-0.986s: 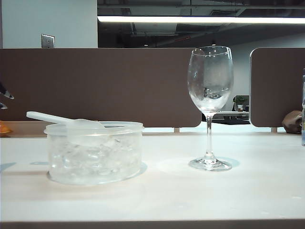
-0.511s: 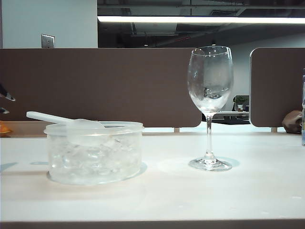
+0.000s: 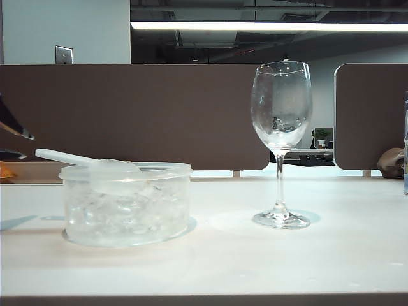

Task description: Pick up an ice shovel filled with ice cubes and pour the ice from the shovel into the glass.

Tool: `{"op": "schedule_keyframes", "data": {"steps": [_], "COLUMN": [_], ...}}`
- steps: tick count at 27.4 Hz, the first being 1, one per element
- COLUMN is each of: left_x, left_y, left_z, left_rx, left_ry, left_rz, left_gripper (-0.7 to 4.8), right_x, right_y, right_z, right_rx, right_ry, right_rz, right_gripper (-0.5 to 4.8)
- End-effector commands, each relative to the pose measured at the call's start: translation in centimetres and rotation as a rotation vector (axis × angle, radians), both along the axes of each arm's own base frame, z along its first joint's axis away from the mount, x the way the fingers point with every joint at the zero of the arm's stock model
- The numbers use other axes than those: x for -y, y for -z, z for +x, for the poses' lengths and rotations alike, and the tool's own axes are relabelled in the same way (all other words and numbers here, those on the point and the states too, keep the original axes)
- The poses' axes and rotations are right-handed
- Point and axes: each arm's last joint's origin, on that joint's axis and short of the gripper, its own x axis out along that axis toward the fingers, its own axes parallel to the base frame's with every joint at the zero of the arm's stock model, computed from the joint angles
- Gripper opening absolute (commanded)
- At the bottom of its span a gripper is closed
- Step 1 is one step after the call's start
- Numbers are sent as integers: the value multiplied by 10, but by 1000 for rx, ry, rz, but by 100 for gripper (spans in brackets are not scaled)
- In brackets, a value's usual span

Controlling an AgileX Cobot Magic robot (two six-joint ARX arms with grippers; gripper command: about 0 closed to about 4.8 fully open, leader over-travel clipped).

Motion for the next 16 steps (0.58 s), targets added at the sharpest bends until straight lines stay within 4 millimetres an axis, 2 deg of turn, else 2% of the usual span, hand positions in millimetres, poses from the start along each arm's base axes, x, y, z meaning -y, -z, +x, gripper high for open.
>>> {"op": "schedule_keyframes", "data": {"steps": [1, 10, 16], "left_x": [6, 11, 14], "left_y": [-2, 7, 7], "left_z": [1, 5, 5], "left_rx": [26, -7, -2], "left_ry": [25, 46, 46], "left_rz": [-5, -5, -1], "left_gripper": [135, 152, 152], "right_x": [0, 0, 0], "right_y": [-2, -2, -2], "right_z": [0, 0, 0], "right_rx": [21, 20, 20], "right_ry": [-6, -6, -5], "right_rz": [1, 0, 0], "right_gripper": [-5, -5, -5]}}
